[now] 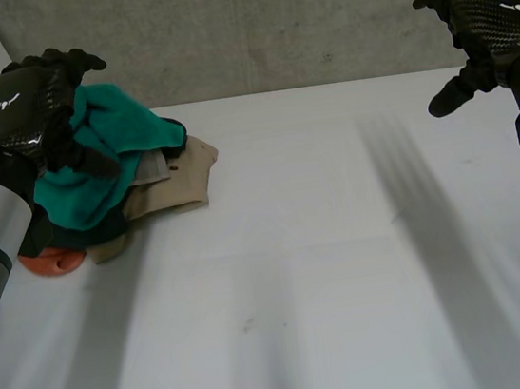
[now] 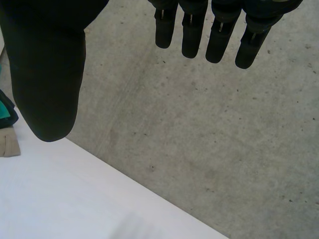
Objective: Fold the laundry.
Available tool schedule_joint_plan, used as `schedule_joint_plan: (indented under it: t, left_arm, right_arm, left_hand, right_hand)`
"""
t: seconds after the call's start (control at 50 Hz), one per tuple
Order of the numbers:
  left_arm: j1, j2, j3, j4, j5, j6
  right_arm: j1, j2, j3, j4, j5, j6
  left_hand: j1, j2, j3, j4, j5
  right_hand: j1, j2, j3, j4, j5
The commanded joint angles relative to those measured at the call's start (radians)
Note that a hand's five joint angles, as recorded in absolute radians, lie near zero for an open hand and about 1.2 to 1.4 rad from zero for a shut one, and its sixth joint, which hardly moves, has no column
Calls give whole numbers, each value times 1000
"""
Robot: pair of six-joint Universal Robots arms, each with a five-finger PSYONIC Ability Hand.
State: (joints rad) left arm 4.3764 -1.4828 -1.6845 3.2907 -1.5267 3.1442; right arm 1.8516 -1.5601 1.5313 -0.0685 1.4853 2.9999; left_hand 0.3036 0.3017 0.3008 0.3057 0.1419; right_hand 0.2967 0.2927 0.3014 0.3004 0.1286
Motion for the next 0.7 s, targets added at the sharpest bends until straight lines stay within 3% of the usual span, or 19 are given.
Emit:
schedule_joint_plan:
  t: [0.02,0.18,0.28,0.46,0.6,0.7]
  left_arm:
    - [0,-2,12,1,0,0]
    - [0,-19,37,27,0,5]
    - [17,-108,74,113,-1,63]
    - [132,-477,358,175,-1,347]
    - [189,-787,598,176,13,465]
    - [202,-924,706,175,19,517]
  right_arm:
    - [0,0,-8,3,-20,-1]
    - [-3,0,-10,3,-72,-1]
    - [-6,0,-13,3,-95,1]
    - [-9,0,-11,3,-102,-1]
    - [-11,5,-11,3,-102,-7]
    - [-11,17,-10,3,-102,-10]
  left_hand:
    - [-129,-127,-126,-131,-142]
    - [-129,-127,-126,-131,-142]
    - [-125,-123,-123,-127,-138]
    - [-105,-103,-102,-107,-118]
    - [-105,-103,-102,-107,-118]
    - [-23,-21,-20,-25,-36]
  right_hand:
    - [-122,-118,-127,-126,-129]
    - [-122,-118,-127,-126,-129]
    - [-122,-118,-127,-126,-129]
    - [-122,-118,-127,-126,-129]
    - [-122,-118,-127,-126,-129]
    - [-122,-118,-127,-126,-129]
